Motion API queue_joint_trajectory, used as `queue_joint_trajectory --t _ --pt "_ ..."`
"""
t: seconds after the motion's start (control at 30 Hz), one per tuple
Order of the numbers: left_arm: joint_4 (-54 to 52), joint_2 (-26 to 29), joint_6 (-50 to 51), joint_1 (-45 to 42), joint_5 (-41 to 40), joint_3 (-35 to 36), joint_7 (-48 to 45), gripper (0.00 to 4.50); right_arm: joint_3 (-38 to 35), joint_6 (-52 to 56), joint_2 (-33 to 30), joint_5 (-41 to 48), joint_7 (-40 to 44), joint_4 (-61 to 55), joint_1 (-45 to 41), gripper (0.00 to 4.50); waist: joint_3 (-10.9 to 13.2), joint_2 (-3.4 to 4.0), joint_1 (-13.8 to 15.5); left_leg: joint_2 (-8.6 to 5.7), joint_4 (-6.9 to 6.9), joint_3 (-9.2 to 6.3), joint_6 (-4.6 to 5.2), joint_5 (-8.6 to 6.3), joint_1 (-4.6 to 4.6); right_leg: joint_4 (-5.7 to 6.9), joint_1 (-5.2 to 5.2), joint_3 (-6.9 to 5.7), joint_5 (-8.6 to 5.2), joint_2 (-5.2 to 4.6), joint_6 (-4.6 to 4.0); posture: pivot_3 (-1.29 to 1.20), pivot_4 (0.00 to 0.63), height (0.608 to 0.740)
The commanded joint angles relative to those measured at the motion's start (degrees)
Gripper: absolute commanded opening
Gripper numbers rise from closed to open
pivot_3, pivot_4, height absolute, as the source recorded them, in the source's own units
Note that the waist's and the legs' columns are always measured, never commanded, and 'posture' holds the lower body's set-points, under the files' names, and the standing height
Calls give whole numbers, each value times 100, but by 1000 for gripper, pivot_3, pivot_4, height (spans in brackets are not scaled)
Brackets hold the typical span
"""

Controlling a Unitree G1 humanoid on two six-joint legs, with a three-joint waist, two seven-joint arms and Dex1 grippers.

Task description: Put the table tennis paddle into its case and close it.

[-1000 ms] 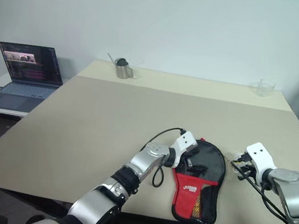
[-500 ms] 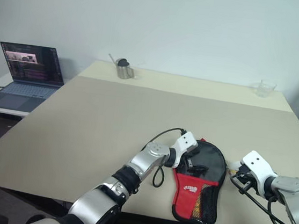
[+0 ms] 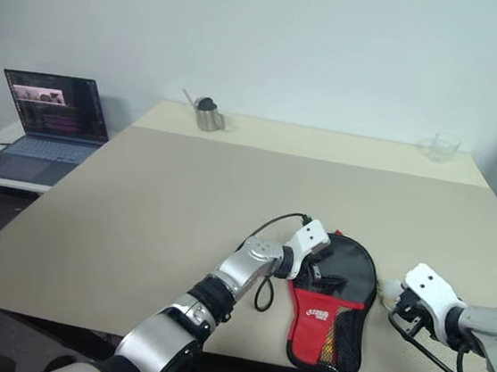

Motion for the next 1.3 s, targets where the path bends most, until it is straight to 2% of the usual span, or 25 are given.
queue_joint_trajectory --t 0.03,0.57,1.03,1.3 --pt "183 -136 73 69 51 -155 -106 4500 -64 -12 -158 155 268 -266 328 38 -2 1 2 -1 0 -3 0 0 0 0 2 -2 0 0 1 0 150 740" --pt "197 -192 33 92 67 -227 -162 4500 -669 -393 -383 363 744 -989 1514 38 -12 7 3 -5 6 -29 -5 -3 12 -5 26 -21 -8 -4 -5 0 150 740" --pt "198 -211 53 95 63 -295 -228 4500 -1160 -1280 -353 417 1271 -1291 2377 38 -15 8 1 -28 8 -40 -7 -4 17 -8 42 -39 -15 -21 -4 0 150 740" --pt "194 -208 58 99 54 -327 -253 4500 -1202 -1724 -551 346 1769 -1437 2916 38 -18 8 -3 -48 7 -53 -5 -5 17 -8 49 -53 -25 -43 11 0 150 740"
